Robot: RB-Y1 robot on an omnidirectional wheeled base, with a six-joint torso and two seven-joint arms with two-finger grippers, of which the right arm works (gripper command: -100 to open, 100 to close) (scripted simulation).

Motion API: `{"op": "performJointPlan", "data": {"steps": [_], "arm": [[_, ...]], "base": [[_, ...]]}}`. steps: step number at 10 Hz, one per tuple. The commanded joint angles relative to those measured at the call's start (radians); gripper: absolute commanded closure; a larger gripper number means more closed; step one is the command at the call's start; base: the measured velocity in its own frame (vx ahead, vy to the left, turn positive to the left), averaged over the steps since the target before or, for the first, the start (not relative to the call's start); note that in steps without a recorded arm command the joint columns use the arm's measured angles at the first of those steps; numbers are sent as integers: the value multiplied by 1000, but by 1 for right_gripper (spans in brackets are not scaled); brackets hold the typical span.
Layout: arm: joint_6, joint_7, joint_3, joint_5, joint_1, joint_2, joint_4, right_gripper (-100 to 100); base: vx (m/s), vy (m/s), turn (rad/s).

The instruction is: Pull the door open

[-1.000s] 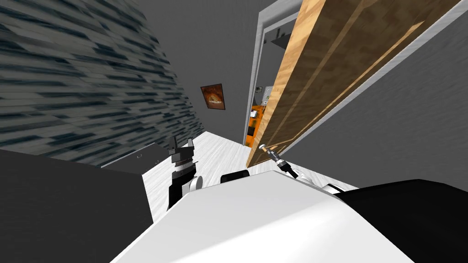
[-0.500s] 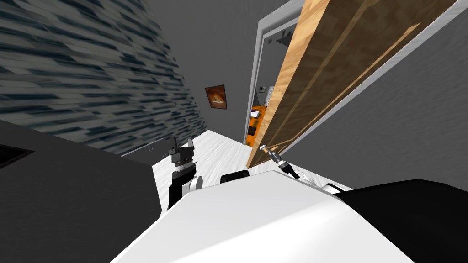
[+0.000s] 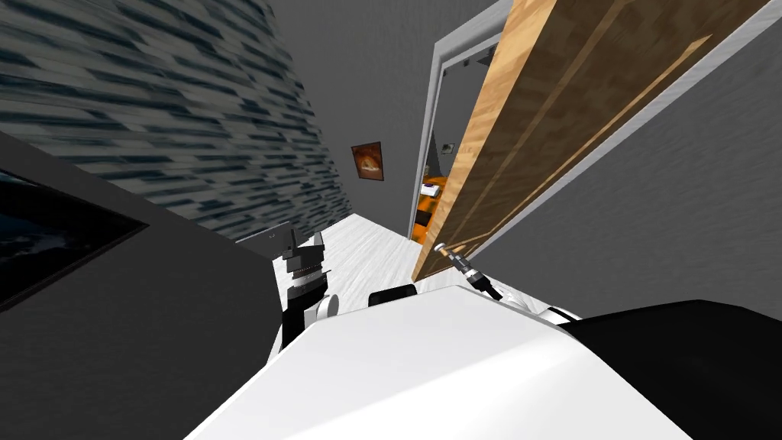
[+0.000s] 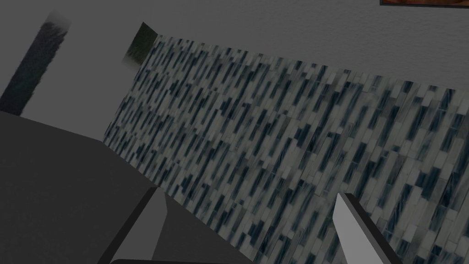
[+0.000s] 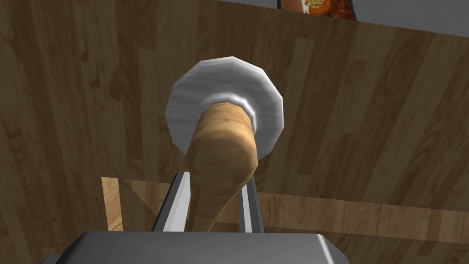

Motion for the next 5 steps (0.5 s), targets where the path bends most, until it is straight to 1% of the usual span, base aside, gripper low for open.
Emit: {"op": "performJointPlan", "data": {"steps": [1,2,5], "arm": [[-19,-2,-2,-1,-2,-7,17,100],[-26,-3,-1,-1,-1,-9,22,100],[-41,-6,0,0,-1,-13,33,100]], "base": [[-191,-101,187],[-197,-120,193],[-186,-54,110]]}}
